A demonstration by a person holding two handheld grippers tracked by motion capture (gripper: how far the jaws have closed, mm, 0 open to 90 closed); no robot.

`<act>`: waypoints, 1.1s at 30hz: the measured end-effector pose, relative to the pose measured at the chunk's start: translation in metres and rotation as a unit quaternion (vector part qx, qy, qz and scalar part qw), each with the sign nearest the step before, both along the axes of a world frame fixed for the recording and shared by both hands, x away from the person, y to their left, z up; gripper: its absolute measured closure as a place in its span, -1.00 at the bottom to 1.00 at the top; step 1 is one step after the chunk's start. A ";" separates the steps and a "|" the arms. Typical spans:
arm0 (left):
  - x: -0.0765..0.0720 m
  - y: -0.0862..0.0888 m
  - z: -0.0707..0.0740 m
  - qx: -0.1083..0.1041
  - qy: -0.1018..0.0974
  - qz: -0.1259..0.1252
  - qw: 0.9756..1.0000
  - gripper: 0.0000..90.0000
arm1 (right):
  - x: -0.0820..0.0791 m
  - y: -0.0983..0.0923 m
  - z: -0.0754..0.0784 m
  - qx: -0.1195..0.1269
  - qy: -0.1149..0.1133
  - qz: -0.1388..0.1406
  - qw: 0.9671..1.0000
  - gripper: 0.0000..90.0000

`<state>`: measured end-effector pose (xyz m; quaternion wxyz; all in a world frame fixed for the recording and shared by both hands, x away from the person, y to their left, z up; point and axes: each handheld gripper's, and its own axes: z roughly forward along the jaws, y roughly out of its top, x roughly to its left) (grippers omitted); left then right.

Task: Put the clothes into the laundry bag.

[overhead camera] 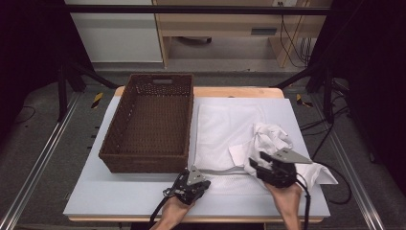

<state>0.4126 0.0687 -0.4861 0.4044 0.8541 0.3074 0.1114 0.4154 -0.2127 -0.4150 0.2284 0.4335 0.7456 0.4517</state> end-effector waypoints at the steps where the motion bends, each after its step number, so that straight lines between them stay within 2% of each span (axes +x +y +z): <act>1: 0.000 0.000 0.000 0.001 -0.001 0.000 1.000 0.99 | 0.006 0.019 -0.014 -0.019 0.022 0.029 0.999 0.19; 2: 0.000 0.000 0.000 0.001 0.000 0.000 1.000 0.99 | 0.006 0.019 -0.014 -0.019 0.022 0.029 0.999 0.19; 3: 0.000 0.000 0.000 0.001 0.000 0.000 1.000 0.99 | 0.008 0.027 -0.021 -0.032 0.030 0.035 0.998 0.21; 4: 0.000 0.000 0.000 0.002 -0.001 0.000 1.000 0.99 | 0.015 0.038 -0.036 -0.052 0.048 0.043 0.997 0.24; 5: 0.000 0.000 0.000 0.002 -0.001 0.000 1.000 0.99 | 0.018 0.041 -0.043 -0.060 0.058 0.043 0.996 0.26; 6: 0.000 0.000 0.000 0.001 0.000 -0.001 1.000 0.99 | 0.021 0.042 -0.049 -0.064 0.069 0.041 0.995 0.28; 13: 0.000 -0.001 0.000 0.003 0.001 -0.001 1.000 0.99 | 0.030 0.043 -0.067 -0.074 0.092 0.050 0.992 0.44; 14: 0.001 -0.001 0.001 0.003 0.001 -0.002 1.000 0.99 | 0.030 0.042 -0.068 -0.067 0.091 0.051 0.992 0.47; 20: 0.001 -0.001 0.001 0.005 0.001 -0.002 1.000 0.99 | 0.031 0.039 -0.068 -0.063 0.095 0.058 0.992 0.61; 23: 0.001 -0.001 0.001 0.005 0.002 -0.003 1.000 0.99 | 0.032 0.036 -0.067 -0.046 0.110 0.053 0.991 0.73; 25: 0.001 -0.001 0.001 0.005 0.001 -0.003 1.000 0.99 | 0.032 0.036 -0.067 -0.042 0.115 0.049 0.991 0.73; 29: 0.002 0.000 0.001 0.004 0.004 -0.004 1.000 0.99 | 0.034 0.035 -0.065 -0.039 0.110 0.039 0.992 0.69; 30: 0.002 0.000 0.001 0.004 0.006 -0.004 1.000 0.99 | 0.034 0.036 -0.066 -0.039 0.108 0.029 0.993 0.68; 33: 0.002 0.000 0.001 0.005 0.004 -0.004 1.000 0.99 | 0.034 0.038 -0.067 -0.048 0.100 0.033 0.993 0.72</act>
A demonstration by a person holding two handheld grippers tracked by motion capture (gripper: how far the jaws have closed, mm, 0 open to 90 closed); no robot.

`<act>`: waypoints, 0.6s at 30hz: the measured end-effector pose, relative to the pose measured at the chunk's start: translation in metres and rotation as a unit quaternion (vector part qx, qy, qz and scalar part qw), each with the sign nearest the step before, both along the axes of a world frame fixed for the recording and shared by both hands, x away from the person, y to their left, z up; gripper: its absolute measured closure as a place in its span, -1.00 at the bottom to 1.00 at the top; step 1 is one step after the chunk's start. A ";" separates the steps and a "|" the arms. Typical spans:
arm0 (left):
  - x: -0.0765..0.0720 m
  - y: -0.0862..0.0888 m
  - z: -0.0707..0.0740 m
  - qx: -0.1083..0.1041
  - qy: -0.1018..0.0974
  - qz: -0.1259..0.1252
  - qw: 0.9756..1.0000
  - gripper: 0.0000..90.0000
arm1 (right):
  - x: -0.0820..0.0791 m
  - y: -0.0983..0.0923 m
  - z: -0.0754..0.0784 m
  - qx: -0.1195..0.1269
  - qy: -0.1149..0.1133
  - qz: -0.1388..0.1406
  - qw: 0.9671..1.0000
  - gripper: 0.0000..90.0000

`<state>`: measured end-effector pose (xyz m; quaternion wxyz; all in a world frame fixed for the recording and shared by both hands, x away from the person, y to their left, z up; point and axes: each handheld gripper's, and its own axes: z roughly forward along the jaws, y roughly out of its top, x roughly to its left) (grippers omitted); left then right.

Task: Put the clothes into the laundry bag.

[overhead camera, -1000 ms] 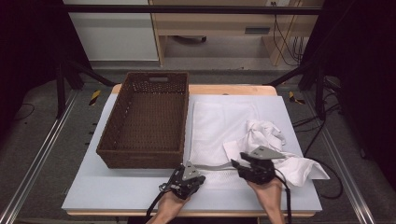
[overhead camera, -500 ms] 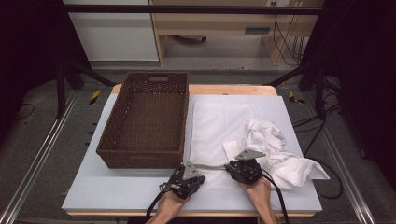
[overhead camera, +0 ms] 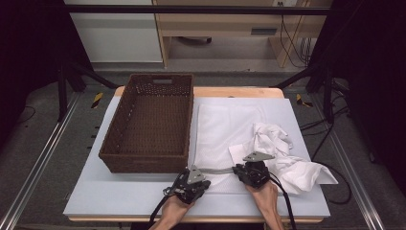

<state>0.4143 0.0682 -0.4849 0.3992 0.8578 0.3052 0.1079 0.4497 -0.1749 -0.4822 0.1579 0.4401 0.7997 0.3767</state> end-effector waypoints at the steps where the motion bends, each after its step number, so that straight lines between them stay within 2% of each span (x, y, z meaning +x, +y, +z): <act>1: 0.000 0.000 0.000 0.001 0.000 0.000 1.000 0.99 | 0.001 0.000 0.000 0.004 0.010 0.009 1.000 0.85; 2: 0.000 0.000 0.000 0.001 0.000 0.001 1.000 0.99 | 0.002 -0.001 0.001 0.013 0.022 0.005 1.000 0.87; 4: 0.000 0.000 0.000 0.001 0.000 0.001 1.000 0.99 | 0.003 -0.003 0.002 0.013 0.021 0.005 1.000 0.89; 8: 0.000 0.000 0.000 0.001 0.001 0.001 1.000 0.99 | 0.002 -0.007 0.006 0.010 0.003 -0.010 1.000 0.82; 9: 0.000 0.000 0.000 0.001 0.002 0.001 1.000 0.99 | 0.002 -0.005 0.004 -0.004 0.002 -0.006 1.000 0.71; 10: 0.000 0.000 0.000 0.001 0.002 0.001 1.000 0.99 | 0.002 -0.003 0.003 -0.016 0.003 -0.005 1.000 0.70; 14: 0.000 0.000 0.000 -0.001 0.004 0.003 1.000 0.99 | -0.002 -0.002 0.001 -0.030 -0.012 0.001 0.999 0.61; 16: 0.000 0.000 0.000 -0.002 0.005 0.005 1.000 0.99 | -0.002 -0.002 0.000 -0.030 -0.016 0.001 0.999 0.62; 17: 0.001 0.000 0.000 -0.002 0.006 0.005 1.000 0.99 | -0.003 0.000 -0.001 -0.039 -0.029 -0.008 0.999 0.83; 18: 0.001 0.000 0.001 -0.003 0.009 0.004 1.000 0.99 | -0.002 0.001 -0.001 -0.051 -0.039 -0.011 0.998 0.89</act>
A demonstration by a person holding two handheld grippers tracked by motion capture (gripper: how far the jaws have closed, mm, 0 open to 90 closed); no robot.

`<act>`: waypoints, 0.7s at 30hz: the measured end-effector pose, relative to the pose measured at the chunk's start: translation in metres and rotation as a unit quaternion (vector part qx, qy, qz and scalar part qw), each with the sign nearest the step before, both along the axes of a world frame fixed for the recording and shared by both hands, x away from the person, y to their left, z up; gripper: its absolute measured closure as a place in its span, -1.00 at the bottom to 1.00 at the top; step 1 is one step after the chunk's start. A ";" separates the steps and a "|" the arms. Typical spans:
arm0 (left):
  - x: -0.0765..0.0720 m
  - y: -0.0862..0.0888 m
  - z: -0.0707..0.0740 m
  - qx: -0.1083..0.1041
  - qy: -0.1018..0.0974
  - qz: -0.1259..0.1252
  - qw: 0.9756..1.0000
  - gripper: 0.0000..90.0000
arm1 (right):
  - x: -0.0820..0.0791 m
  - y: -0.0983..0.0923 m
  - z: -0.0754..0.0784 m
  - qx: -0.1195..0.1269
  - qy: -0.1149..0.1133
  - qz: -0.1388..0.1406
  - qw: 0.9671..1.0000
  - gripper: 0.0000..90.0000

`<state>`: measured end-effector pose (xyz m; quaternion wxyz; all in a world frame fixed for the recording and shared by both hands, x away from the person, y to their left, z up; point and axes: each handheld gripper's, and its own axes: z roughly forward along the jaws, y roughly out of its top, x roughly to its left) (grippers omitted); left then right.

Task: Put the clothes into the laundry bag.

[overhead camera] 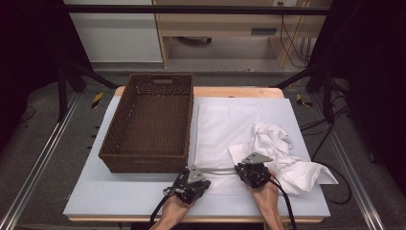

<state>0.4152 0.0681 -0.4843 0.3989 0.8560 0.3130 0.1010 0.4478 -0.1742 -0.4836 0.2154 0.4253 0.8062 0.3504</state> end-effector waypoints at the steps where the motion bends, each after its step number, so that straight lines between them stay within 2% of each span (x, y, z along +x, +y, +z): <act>1: 0.000 0.000 0.000 0.000 0.001 0.000 1.000 0.99 | 0.000 0.000 0.000 0.000 0.000 0.000 1.000 0.89; 3: 0.000 0.000 0.000 0.000 0.001 0.001 1.000 0.99 | 0.003 -0.001 -0.001 0.012 0.002 -0.001 1.000 1.00; 4: 0.000 0.000 0.000 0.001 0.001 0.000 1.000 0.99 | 0.004 -0.002 -0.001 0.011 -0.005 -0.005 1.000 1.00; 6: 0.000 0.000 0.000 0.001 0.001 0.000 1.000 0.99 | 0.005 -0.002 0.000 0.012 0.000 -0.013 1.000 1.00; 11: 0.000 0.000 0.000 0.000 0.001 0.000 1.000 0.99 | 0.001 -0.004 0.007 0.023 -0.013 0.001 1.000 1.00; 13: 0.000 0.000 0.000 0.000 0.000 -0.001 1.000 0.99 | -0.001 -0.003 0.005 0.022 -0.007 0.011 1.000 0.78; 14: 0.000 0.000 0.000 -0.001 0.001 0.000 1.000 0.99 | -0.005 0.002 0.001 0.017 -0.017 0.011 1.000 0.49; 15: 0.000 0.000 0.000 -0.001 0.001 0.000 1.000 0.99 | -0.005 0.002 0.001 0.017 -0.017 0.011 1.000 0.49; 17: 0.000 0.000 0.000 0.000 -0.001 0.000 1.000 0.99 | -0.010 0.008 -0.001 0.005 -0.032 0.012 0.999 0.24; 19: 0.000 0.000 0.000 0.000 -0.001 -0.001 1.000 0.99 | -0.015 0.013 -0.002 -0.020 -0.050 0.009 0.999 0.17; 21: 0.000 0.000 0.000 -0.002 0.001 -0.001 1.000 0.99 | -0.015 0.015 -0.005 -0.042 -0.063 -0.002 0.997 0.22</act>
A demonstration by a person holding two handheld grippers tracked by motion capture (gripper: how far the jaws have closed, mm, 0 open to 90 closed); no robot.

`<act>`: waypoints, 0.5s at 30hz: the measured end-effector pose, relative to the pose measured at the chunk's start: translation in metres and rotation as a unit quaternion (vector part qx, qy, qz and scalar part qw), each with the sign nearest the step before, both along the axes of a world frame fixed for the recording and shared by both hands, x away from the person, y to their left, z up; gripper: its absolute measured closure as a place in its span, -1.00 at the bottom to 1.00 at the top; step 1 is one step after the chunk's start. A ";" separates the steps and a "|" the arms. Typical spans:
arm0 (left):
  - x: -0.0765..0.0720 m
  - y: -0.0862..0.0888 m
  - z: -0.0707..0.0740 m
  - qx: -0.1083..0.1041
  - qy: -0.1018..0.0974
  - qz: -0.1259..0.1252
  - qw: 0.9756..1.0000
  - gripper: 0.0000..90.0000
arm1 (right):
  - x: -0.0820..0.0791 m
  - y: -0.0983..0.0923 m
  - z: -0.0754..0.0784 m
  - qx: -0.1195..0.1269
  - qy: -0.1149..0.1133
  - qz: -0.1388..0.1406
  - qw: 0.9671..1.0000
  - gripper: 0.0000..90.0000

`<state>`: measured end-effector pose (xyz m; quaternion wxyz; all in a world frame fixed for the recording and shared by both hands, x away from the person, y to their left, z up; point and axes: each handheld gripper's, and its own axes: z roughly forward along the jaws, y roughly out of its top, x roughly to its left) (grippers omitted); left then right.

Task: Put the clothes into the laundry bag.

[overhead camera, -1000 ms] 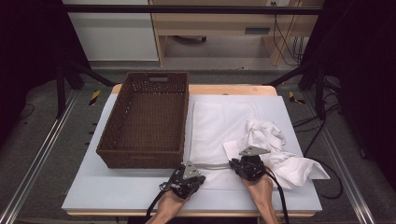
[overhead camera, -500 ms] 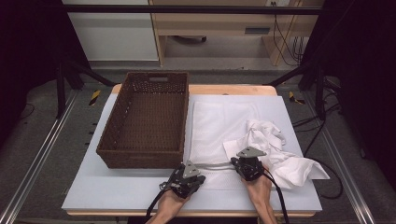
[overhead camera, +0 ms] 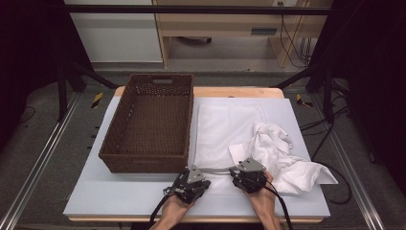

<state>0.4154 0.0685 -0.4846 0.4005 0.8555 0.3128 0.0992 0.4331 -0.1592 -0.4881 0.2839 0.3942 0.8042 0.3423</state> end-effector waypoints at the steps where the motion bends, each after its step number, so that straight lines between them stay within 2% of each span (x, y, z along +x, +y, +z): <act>1: 0.000 0.000 0.000 0.001 -0.001 0.000 1.000 0.99 | 0.003 0.000 -0.001 0.002 0.003 -0.006 1.000 0.31; 2: 0.000 0.000 0.000 0.001 -0.002 0.000 1.000 0.99 | 0.005 -0.001 -0.002 0.011 0.007 -0.009 1.000 0.40; 4: 0.000 0.000 0.000 0.002 -0.003 0.000 1.000 0.99 | 0.010 -0.003 -0.001 0.011 0.009 -0.018 1.000 0.67; 7: 0.000 0.000 0.000 0.001 0.001 -0.001 1.000 0.99 | 0.015 -0.009 0.000 0.018 0.015 -0.024 0.999 0.96; 9: 0.001 0.000 0.000 0.002 0.001 -0.001 1.000 0.99 | 0.017 -0.012 0.003 0.036 0.029 -0.025 0.999 0.98; 11: 0.001 0.000 0.001 0.002 0.004 -0.002 1.000 0.98 | 0.017 -0.013 0.008 0.038 0.030 -0.022 0.999 0.99; 13: 0.002 -0.001 0.003 0.001 0.011 -0.007 1.000 0.94 | 0.015 -0.016 0.017 0.047 0.018 -0.017 0.999 0.99; 15: 0.003 -0.002 0.006 -0.001 0.010 -0.010 1.000 0.90 | 0.014 -0.018 0.023 0.054 0.017 -0.013 0.998 0.99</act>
